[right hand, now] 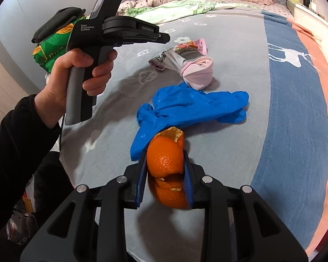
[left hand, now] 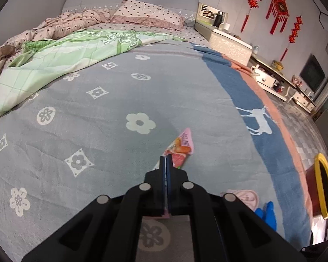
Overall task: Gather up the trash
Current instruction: 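Grasp the white-pink snack wrapper with the left tool while the right tool grasps the orange peel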
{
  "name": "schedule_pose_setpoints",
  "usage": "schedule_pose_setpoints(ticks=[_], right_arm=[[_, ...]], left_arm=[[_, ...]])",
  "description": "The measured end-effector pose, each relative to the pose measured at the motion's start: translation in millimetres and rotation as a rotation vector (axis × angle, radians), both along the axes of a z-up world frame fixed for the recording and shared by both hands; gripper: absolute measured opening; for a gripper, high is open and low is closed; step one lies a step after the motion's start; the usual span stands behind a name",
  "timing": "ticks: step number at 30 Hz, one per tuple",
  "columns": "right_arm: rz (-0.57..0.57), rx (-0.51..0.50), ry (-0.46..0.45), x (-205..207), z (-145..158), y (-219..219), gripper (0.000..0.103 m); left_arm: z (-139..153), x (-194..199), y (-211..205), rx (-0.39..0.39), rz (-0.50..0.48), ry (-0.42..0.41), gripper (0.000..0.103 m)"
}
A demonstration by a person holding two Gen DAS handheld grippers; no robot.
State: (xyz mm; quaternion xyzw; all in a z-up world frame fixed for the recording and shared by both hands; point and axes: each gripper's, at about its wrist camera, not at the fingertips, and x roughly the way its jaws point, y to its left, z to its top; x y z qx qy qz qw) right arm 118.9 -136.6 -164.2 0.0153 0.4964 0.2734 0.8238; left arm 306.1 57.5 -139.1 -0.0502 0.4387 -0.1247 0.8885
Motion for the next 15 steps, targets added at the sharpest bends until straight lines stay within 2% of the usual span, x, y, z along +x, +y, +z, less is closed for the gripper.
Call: schedule_pose_setpoints(ticks=[1,2,5,9,13,15], right_arm=[[0.000,0.002,-0.003,-2.2,1.6,-1.1,0.028],[-0.001,0.003,-0.005,-5.3,2.8,-3.1,0.028],[-0.013,0.015,-0.011,-11.6,6.9,-12.0,0.028],[-0.046,0.037,-0.020,-19.8,15.3,-34.2,0.028],[-0.082,0.051,-0.030,-22.8,21.9,-54.4,0.028],[-0.105,0.058,-0.029,-22.6,23.6,-66.0,0.028]], left_arm=[[2.4,0.9,-1.3,0.014,-0.002,-0.008,0.002],[3.3,2.1,-2.9,0.024,-0.011,-0.007,0.007],[2.2,6.9,-10.6,0.075,-0.017,-0.005,0.038],[-7.0,13.3,-20.2,0.118,-0.023,0.017,0.040],[-24.9,18.5,-34.8,0.201,-0.037,0.047,0.040],[-32.4,21.5,-37.9,0.224,-0.027,0.062,0.036]])
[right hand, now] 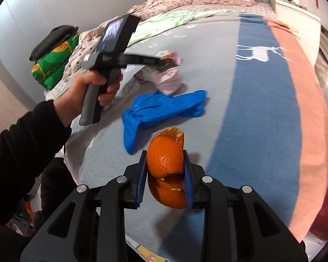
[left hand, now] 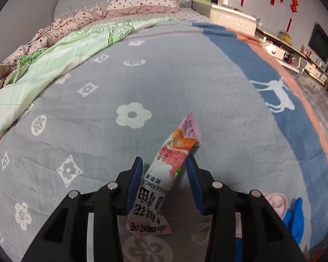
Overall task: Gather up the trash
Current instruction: 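Grasp the white-pink snack wrapper with the left tool while the right tool grasps the orange peel, then carry both items over the yellow bin and open both tools to drop them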
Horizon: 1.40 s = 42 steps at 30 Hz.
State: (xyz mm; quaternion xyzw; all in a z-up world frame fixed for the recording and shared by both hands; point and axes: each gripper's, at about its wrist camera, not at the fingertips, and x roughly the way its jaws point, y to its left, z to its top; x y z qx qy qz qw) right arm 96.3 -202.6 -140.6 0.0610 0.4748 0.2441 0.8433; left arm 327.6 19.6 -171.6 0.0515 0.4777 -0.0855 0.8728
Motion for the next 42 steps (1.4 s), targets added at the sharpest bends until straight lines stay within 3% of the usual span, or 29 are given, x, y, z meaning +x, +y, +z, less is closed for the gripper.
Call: schedule_pose_setpoints(ticks=[3,5,10,13,18,26,31,37,42], right_arm=[[-0.030,0.018,0.005,1.0,2.3,-13.4,0.028],[-0.047,0.026,-0.004,-0.5,5.9,-20.7,0.028],[-0.092,0.044,-0.046,-1.4,20.9,-40.0,0.028],[-0.126,0.048,-0.083,-2.9,34.1,-55.0,0.028],[-0.213,0.052,-0.174,-9.9,69.5,-89.2,0.028],[-0.379,0.036,-0.332,-33.2,135.5,-151.7,0.028],[-0.495,0.028,-0.394,-51.4,164.4,-201.0,0.028],[-0.635,0.018,-0.440,-82.5,183.3,-265.4,0.028],[-0.745,0.002,-0.432,-104.8,181.0,-318.2,0.028]], left_arm=[[-2.5,0.6,-2.0,0.038,0.004,-0.014,0.026],[0.9,0.2,1.8,0.020,0.008,-0.015,0.023],[21.4,-3.7,13.1,0.016,0.029,-0.049,0.022],[45.3,-6.7,19.5,0.002,0.051,-0.088,0.022],[108.9,-23.6,1.9,-0.049,0.021,-0.196,0.022],[210.4,-68.5,-89.5,-0.141,-0.155,-0.372,0.022],[247.8,-99.9,-157.9,-0.210,-0.289,-0.425,0.022],[260.4,-128.6,-229.1,-0.283,-0.426,-0.421,0.022],[249.8,-138.7,-283.2,-0.312,-0.502,-0.386,0.022]])
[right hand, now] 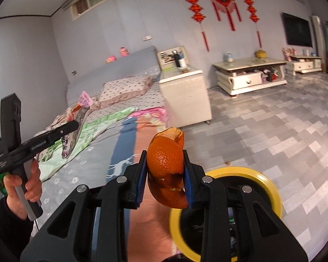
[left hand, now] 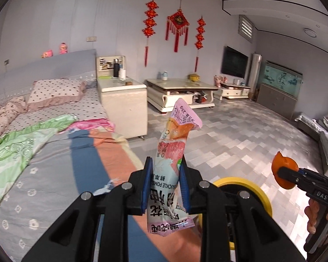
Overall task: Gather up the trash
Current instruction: 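Carry both items over the yellow bin and open both tools to drop them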
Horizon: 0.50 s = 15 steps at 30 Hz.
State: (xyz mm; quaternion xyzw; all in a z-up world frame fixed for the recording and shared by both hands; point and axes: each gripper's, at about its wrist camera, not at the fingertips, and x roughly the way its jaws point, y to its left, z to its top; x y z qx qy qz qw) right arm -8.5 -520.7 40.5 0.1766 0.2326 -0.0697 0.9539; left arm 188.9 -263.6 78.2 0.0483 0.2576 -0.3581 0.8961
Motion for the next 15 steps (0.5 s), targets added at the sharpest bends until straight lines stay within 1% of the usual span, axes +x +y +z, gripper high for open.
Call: schedule_pose_setpoints(ticks=[4,8,12,15], right_arm=[[-0.070,0.004,0.031,-15.5,-14.4,-32.6,0.028],[-0.117,0.024,0.070,-18.9,-34.3,-56.0,0.028],[-0.157,0.057,0.120,-18.1,-61.3,-76.6,0.028],[-0.174,0.084,0.158,-13.4,-83.9,-89.4,0.028]], left_arm=[[-24.5,2.0,-37.9,0.004,-0.039,0.051,0.022],[-57.4,2.6,-72.7,0.027,-0.079,0.103,0.022],[-89.1,5.7,-101.4,0.049,-0.111,0.162,0.022],[-109.4,4.8,-118.2,0.071,-0.133,0.188,0.022]])
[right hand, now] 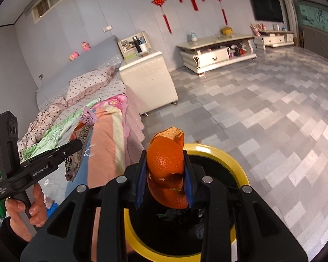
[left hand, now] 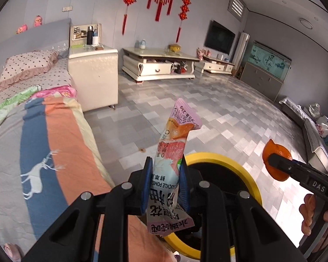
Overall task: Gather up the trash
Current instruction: 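Carry both items over the yellow bin and open both tools to drop them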
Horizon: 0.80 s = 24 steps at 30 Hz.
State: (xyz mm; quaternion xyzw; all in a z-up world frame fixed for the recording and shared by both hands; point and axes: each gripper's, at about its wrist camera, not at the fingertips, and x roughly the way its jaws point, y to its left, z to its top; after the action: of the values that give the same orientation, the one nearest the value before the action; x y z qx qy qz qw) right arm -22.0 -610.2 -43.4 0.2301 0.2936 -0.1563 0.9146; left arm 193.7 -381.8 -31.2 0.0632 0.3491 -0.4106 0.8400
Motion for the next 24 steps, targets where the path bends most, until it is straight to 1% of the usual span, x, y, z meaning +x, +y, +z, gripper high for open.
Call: schedule_pose_setpoints(ticks=[2,7,10,13,16,17,18,20,21,22,24], right_arm=[[-0.002,0.023,0.019,5.0,-13.8,-5.0,0.028],[-0.014,0.055,0.057,12.5,-40.7,-15.1,0.028],[-0.021,0.063,0.066,14.6,-47.6,-20.2,0.029],[-0.030,0.059,0.065,15.4,-48.9,-24.8,0.031],[-0.047,0.054,0.065,15.1,-47.0,-26.4,0.032],[-0.056,0.050,0.065,13.8,-45.7,-27.6,0.035],[-0.069,0.047,0.061,12.5,-45.6,-28.3,0.041],[-0.085,0.047,0.053,8.5,-42.6,-29.7,0.049],[-0.101,0.039,0.052,6.6,-41.8,-29.6,0.053],[-0.108,0.029,0.050,4.1,-39.8,-29.1,0.054],[-0.109,0.022,0.044,1.1,-37.9,-27.4,0.057]], left_arm=[[-11.3,-1.1,-8.2,0.014,-0.012,0.008,0.022],[-35.4,-1.8,-22.5,0.033,-0.042,0.061,0.023],[-45.0,-3.0,-28.4,0.041,-0.057,0.077,0.023],[-46.0,-1.4,-29.2,0.038,-0.056,0.088,0.023],[-41.9,1.6,-26.3,0.021,-0.053,0.100,0.033],[-40.2,1.6,-24.4,0.018,-0.051,0.094,0.038],[-37.8,0.4,-22.8,0.017,-0.051,0.089,0.044],[-35.1,0.1,-17.1,0.016,-0.046,0.081,0.050],[-33.8,-0.3,-14.2,0.016,-0.043,0.079,0.051],[-32.9,0.1,-11.3,0.018,-0.040,0.077,0.051],[-30.7,2.2,-3.0,0.024,-0.032,0.068,0.055]])
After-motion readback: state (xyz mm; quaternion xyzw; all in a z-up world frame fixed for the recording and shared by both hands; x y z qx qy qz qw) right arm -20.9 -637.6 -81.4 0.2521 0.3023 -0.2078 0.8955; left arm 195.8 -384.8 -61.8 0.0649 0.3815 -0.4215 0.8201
